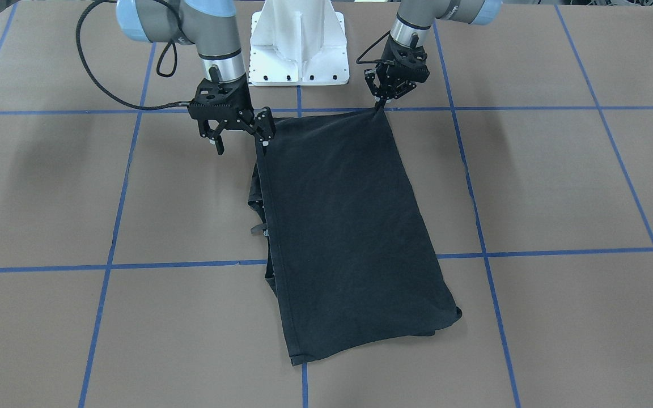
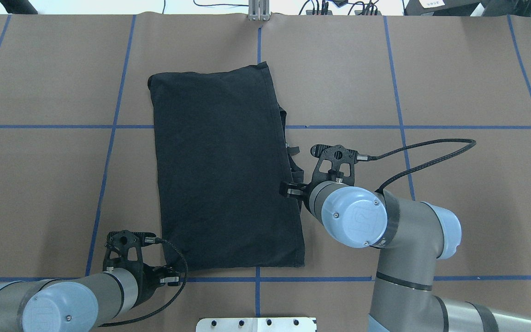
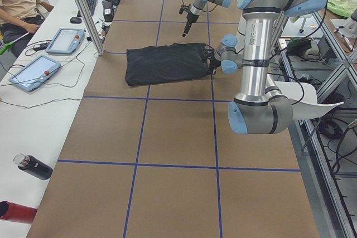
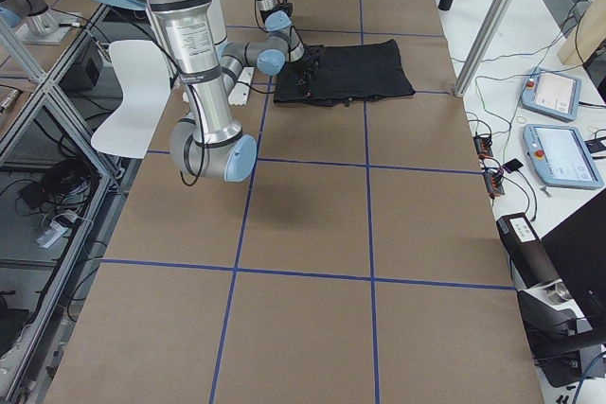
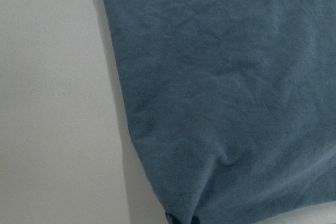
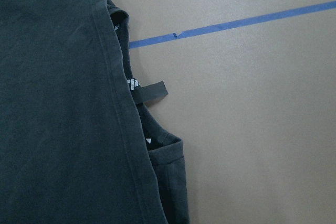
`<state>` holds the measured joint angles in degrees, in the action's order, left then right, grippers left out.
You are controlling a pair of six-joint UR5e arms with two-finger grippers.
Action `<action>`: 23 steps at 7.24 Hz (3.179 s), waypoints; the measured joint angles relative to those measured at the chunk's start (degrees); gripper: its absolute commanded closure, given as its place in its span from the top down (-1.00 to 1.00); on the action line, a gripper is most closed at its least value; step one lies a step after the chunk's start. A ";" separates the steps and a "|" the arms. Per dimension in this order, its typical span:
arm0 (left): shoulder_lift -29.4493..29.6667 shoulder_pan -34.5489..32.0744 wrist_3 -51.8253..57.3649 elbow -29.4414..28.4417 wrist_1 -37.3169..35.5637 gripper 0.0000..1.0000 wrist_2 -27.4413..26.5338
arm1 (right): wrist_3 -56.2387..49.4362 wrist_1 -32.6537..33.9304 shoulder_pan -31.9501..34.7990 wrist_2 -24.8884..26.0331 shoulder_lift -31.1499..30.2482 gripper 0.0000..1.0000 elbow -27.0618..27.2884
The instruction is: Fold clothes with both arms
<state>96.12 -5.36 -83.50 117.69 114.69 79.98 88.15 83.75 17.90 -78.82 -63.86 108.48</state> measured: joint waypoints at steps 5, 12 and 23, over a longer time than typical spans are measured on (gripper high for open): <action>0.27 0.00 -0.14 0.07 0.01 -1.00 0.01 | 2.03 -12.27 -2.23 4.93 1.51 0.41 -11.53; 0.30 0.08 -0.25 -0.08 0.10 -1.00 -0.03 | 2.25 -12.22 -3.60 5.79 1.73 -0.80 -11.16; 0.40 -1.42 1.42 3.18 0.10 -1.00 0.34 | 2.36 -9.77 -11.54 12.47 -3.77 -1.00 -0.28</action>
<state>96.52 -6.78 -82.08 120.87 114.79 80.32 90.51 73.98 6.37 -66.35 -67.64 108.21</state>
